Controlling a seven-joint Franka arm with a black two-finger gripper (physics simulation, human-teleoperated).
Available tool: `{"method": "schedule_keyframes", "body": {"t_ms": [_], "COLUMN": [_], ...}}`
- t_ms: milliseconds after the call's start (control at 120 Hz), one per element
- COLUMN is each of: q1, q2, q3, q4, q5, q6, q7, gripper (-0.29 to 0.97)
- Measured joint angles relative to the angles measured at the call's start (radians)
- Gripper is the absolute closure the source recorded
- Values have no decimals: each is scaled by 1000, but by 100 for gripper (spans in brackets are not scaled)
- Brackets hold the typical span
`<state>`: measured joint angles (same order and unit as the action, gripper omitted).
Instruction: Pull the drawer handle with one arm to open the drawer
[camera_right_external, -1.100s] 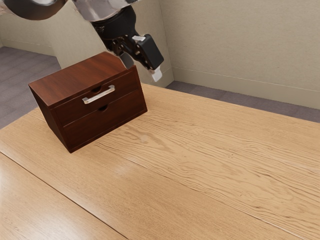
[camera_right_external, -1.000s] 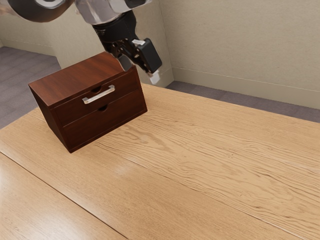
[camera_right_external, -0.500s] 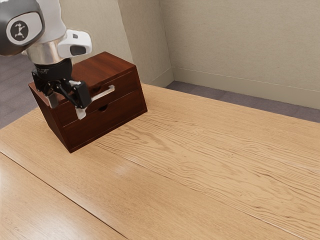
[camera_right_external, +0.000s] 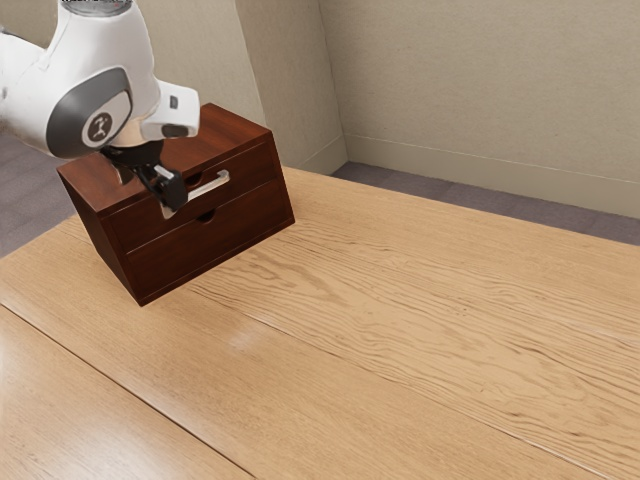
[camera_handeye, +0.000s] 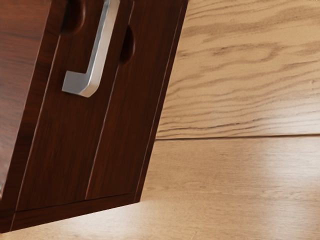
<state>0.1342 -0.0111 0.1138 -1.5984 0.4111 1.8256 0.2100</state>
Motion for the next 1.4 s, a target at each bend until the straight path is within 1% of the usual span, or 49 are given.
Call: {"method": "schedule_keyframes", "body": {"t_ms": [175,658,817,1042,1300,1400], "q1": [-1,19,56,60,60,78], "q2": [71,196,222,282,310,323], "q3": [3,17,17,15,15,13], "q4": [46,109,125,162,174,186], "q5": [32,43,38,17,6,-13], "q6": [49,115,140,169,208,223], "q7": [47,123,137,151,177,186], "gripper": [0,0,0,0,0,3]}}
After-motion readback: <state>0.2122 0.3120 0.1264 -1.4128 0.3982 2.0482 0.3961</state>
